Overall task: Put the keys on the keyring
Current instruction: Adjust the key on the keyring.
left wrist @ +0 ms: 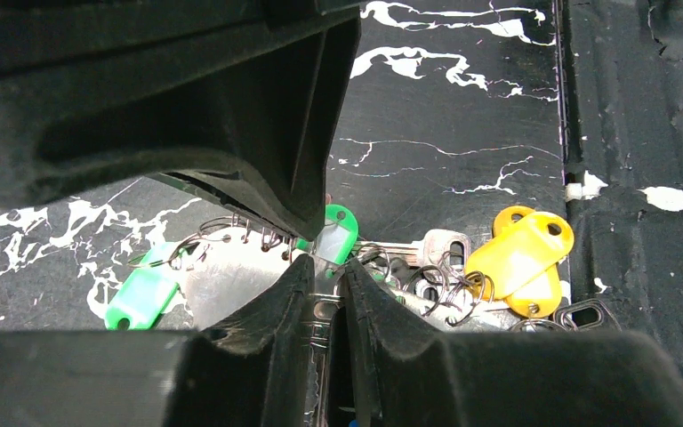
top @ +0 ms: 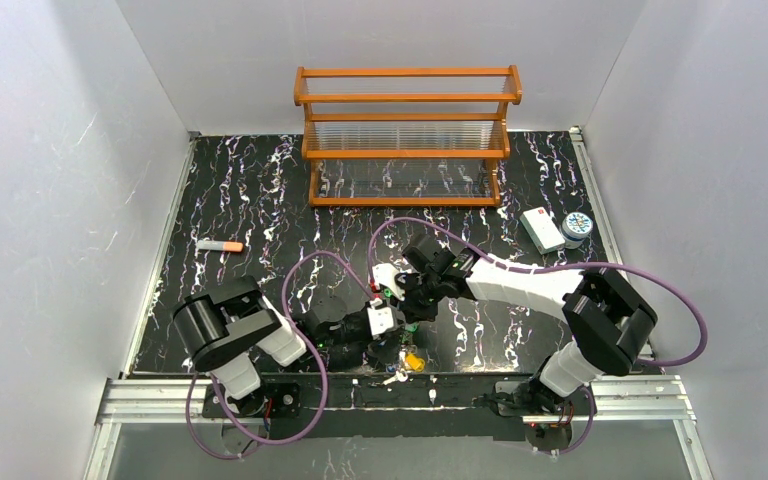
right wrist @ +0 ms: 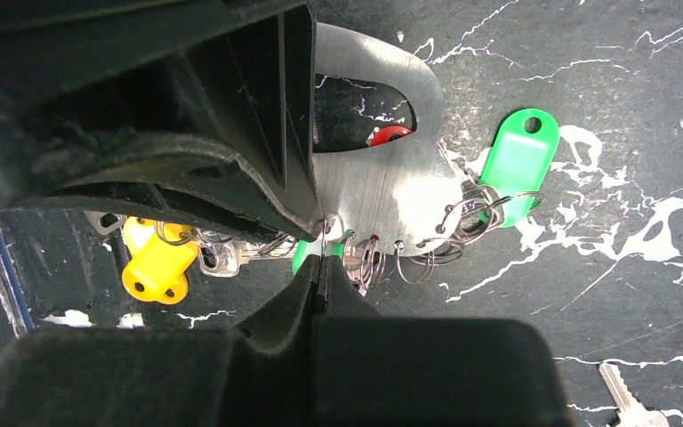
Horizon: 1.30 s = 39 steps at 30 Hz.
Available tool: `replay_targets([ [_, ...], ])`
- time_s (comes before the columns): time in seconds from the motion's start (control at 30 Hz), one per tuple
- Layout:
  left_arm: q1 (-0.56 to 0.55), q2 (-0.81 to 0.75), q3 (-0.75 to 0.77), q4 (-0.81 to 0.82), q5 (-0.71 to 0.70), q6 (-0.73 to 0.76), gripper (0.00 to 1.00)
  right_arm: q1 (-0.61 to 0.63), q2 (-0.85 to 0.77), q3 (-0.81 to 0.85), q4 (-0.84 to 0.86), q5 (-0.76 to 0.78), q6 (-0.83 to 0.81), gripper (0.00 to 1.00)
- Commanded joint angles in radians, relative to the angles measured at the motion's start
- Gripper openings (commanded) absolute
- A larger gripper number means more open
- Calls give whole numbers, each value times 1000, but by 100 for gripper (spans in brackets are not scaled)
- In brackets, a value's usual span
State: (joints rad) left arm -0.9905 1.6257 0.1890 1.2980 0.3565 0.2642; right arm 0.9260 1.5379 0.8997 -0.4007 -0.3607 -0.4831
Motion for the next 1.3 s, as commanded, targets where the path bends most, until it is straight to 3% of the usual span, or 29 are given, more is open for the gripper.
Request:
replay_targets([
  [0.0, -2, 10, 23, 46, 6, -2, 18, 9, -36, 5, 14, -24, -12, 1],
  [0.17, -3, -7, 14, 52, -22, 2, 16, 11, -40, -1, 12, -39, -25, 1],
  [0.4, -2, -102, -36, 44, -73, 19, 24, 13, -36, -11, 19, -41, -29, 1],
  [0.63, -3, -101, -25, 13, -65, 35, 27, 18, -22, 6, -2, -38, -39, 1],
  [1.1, -3, 6, 36, 9, -18, 37, 17, 21, -44, 2, 13, -63, -47, 1],
  [1.27, -3, 45, 46, 9, -5, 53, 7, 22, -64, -15, 29, -68, -67, 1],
])
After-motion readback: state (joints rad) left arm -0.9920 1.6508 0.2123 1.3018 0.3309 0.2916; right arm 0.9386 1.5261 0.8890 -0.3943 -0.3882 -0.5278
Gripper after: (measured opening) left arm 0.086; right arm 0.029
